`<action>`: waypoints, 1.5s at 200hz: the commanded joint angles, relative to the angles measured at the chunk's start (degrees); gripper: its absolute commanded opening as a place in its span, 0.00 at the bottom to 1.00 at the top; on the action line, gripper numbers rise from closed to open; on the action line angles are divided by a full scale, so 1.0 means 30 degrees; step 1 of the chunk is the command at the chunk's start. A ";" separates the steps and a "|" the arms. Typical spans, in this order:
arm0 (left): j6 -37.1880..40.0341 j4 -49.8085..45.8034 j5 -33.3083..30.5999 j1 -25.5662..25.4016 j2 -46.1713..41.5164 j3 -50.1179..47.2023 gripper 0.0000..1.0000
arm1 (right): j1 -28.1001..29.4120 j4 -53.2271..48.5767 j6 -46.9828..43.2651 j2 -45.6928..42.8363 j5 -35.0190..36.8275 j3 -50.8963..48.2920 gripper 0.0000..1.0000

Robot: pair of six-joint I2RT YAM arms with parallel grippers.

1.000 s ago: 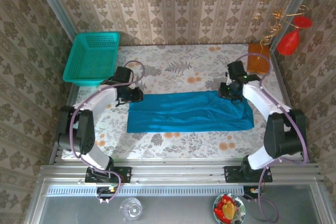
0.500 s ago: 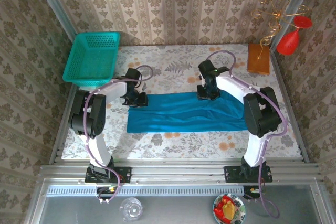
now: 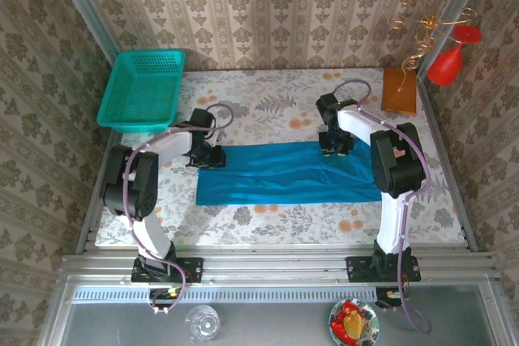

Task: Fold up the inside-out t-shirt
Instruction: Smooth out the T-shirt at the center of the table.

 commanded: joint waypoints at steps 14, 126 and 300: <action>-0.0038 0.0160 -0.0559 0.0105 -0.1898 -0.0408 0.25 | 0.0011 -0.0788 0.0257 -0.0115 0.0836 0.0672 0.30; -0.0464 0.0321 -0.0393 -0.0153 -0.2458 -0.1194 0.24 | 0.0587 -0.1772 0.1542 -0.5828 0.0117 -0.3036 0.01; -0.0836 0.0000 0.0089 -0.1058 -0.2587 -0.0821 0.24 | -0.0172 -0.0545 0.1301 -0.7468 -0.2629 -0.4885 0.50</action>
